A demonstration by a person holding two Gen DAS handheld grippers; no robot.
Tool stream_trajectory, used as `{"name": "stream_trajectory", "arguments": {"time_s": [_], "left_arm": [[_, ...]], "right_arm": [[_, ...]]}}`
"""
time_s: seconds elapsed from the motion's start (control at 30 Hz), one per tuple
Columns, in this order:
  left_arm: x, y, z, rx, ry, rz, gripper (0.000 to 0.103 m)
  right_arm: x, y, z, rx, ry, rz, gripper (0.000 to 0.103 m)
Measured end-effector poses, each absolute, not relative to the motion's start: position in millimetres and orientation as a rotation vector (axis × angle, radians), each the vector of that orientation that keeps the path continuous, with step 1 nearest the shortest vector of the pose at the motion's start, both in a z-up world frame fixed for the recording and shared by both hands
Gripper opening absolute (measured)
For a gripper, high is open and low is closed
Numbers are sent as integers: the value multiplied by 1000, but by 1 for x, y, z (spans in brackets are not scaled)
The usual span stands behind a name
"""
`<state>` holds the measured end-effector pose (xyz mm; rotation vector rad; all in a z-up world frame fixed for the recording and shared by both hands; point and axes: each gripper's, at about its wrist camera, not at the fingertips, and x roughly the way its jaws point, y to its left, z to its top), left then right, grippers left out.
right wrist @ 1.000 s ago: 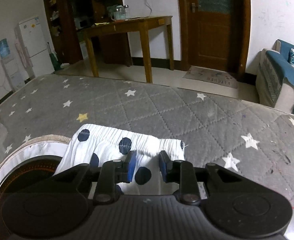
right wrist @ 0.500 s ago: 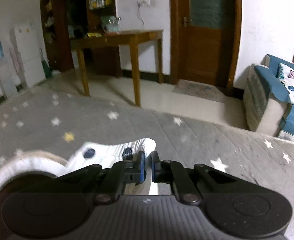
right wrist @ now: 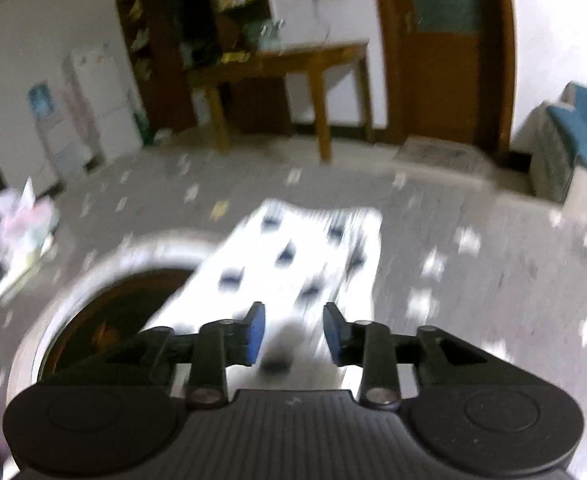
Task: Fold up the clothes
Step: 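Lift the pants end with the right gripper and carry it over the strip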
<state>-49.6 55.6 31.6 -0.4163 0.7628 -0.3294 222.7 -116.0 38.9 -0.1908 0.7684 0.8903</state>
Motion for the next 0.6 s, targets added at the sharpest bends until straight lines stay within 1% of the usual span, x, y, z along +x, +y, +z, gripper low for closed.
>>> {"name": "stream_trajectory", "arguments": {"time_s": [0.1, 0.2, 0.37, 0.6], "left_arm": [[-50, 55, 31, -416, 759, -328, 49], [-50, 56, 31, -424, 757, -327, 49], [-50, 56, 31, -428, 755, -327, 50], [-51, 59, 30, -441, 753, -337, 51]], "right_arm": [[212, -118, 26, -247, 781, 883, 33], [215, -110, 35, -244, 776, 875, 34], [224, -71, 49, -260, 718, 909, 34], [233, -4, 23, -379, 721, 929, 34]]}}
